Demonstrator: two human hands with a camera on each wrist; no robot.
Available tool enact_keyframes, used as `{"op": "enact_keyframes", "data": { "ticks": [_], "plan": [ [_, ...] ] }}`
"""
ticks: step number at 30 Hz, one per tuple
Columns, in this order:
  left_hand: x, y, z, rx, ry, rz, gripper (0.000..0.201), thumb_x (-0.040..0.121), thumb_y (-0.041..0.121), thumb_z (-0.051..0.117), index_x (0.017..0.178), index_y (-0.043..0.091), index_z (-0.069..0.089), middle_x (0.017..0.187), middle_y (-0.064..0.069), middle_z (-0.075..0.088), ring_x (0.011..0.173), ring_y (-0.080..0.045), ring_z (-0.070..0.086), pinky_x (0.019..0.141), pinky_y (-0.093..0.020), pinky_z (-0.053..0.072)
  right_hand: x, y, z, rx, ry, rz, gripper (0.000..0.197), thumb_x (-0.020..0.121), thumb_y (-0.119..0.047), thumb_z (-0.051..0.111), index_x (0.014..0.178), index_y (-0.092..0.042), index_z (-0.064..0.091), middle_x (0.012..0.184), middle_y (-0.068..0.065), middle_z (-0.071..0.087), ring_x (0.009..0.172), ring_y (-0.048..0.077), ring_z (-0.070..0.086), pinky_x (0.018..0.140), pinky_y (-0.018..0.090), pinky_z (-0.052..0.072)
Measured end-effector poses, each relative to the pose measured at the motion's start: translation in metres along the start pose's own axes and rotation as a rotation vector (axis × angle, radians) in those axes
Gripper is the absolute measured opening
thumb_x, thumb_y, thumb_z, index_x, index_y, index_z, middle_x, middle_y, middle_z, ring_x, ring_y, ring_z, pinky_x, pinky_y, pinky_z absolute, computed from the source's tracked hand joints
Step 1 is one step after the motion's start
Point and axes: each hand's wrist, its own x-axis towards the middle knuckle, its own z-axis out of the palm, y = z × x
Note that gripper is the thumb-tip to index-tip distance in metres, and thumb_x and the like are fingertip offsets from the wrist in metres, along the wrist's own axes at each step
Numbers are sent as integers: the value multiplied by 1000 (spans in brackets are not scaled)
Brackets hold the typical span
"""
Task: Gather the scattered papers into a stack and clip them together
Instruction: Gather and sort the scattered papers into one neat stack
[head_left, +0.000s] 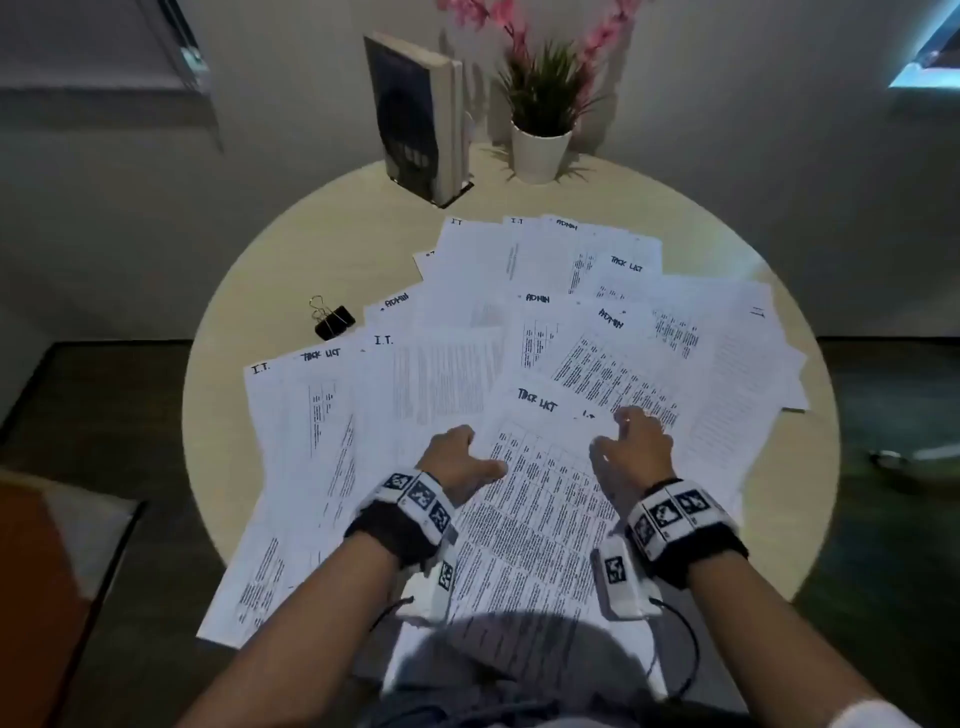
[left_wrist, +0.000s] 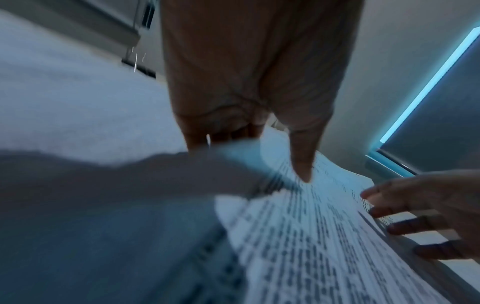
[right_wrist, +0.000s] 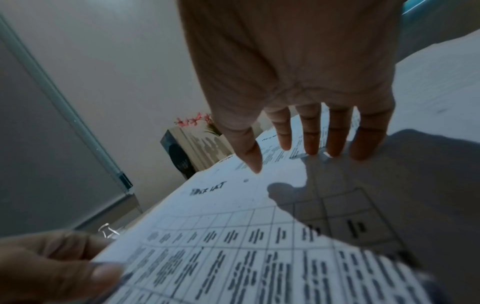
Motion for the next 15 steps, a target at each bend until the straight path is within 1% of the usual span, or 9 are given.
{"op": "enact_keyframes", "data": {
  "ticks": [2, 3, 5, 7, 8, 10, 12, 13, 15],
  "plan": [
    [5, 3, 10, -115, 52, -42, 33, 84, 24, 64, 104, -2, 60, 84, -10, 60, 64, -21, 58, 52, -26, 50, 12, -3, 5, -19, 101, 49, 50, 81, -21, 54, 128, -11, 42, 134, 14, 40, 124, 33, 35, 99, 42, 36],
    [9, 1, 9, -154, 106, -68, 30, 85, 22, 61, 105, -1, 62, 86, -14, 65, 68, -26, 63, 59, -32, 55, 19, -4, 5, -31, 169, 109, 53, 79, -23, 57, 128, -10, 41, 135, 14, 38, 124, 34, 34, 101, 45, 35],
    [11, -7, -3, -198, 236, -108, 30, 88, 23, 58, 107, 0, 63, 101, -18, 69, 89, -32, 66, 75, -35, 54, 33, -5, -5, -27, 293, 296, 67, 75, -27, 64, 131, -6, 34, 142, 17, 30, 129, 36, 28, 105, 49, 30],
    [15, -21, -26, -231, 356, -159, 35, 89, 27, 57, 113, 1, 62, 117, -11, 64, 110, -31, 58, 90, -36, 47, 47, -1, -21, 49, 329, 464, 81, 71, -31, 70, 132, 0, 28, 143, 22, 26, 131, 38, 26, 106, 51, 27],
    [15, -30, -37, -207, 412, -184, 36, 88, 28, 58, 113, 2, 63, 117, -8, 61, 118, -31, 52, 97, -39, 42, 52, -2, -27, 58, 317, 493, 82, 69, -32, 70, 131, 2, 28, 141, 24, 28, 130, 39, 27, 105, 50, 28],
    [16, -50, -56, -93, 463, -305, 42, 86, 35, 60, 118, 8, 62, 133, -12, 51, 133, -34, 33, 109, -47, 28, 63, -7, -29, 45, 271, 467, 78, 70, -32, 67, 130, 2, 30, 139, 25, 32, 129, 40, 30, 105, 48, 30],
    [16, -65, -70, -60, 473, -417, 49, 87, 40, 57, 128, 13, 55, 149, -13, 32, 142, -33, 17, 116, -51, 14, 76, -20, -23, 18, 234, 368, 64, 79, -25, 60, 130, 2, 32, 139, 25, 33, 129, 41, 32, 105, 47, 30],
    [18, -70, -75, -76, 487, -428, 50, 88, 40, 55, 129, 12, 53, 150, -16, 31, 142, -34, 18, 117, -51, 15, 82, -29, -20, 7, 225, 323, 56, 83, -19, 56, 129, 2, 33, 139, 25, 33, 128, 41, 32, 105, 47, 31],
    [18, -71, -80, -161, 530, -365, 43, 91, 33, 52, 124, 5, 56, 135, -19, 49, 130, -33, 40, 110, -45, 31, 87, -48, -12, -49, 238, 250, 46, 84, -10, 52, 128, -2, 38, 137, 22, 34, 126, 40, 33, 103, 49, 32]
  ]
}}
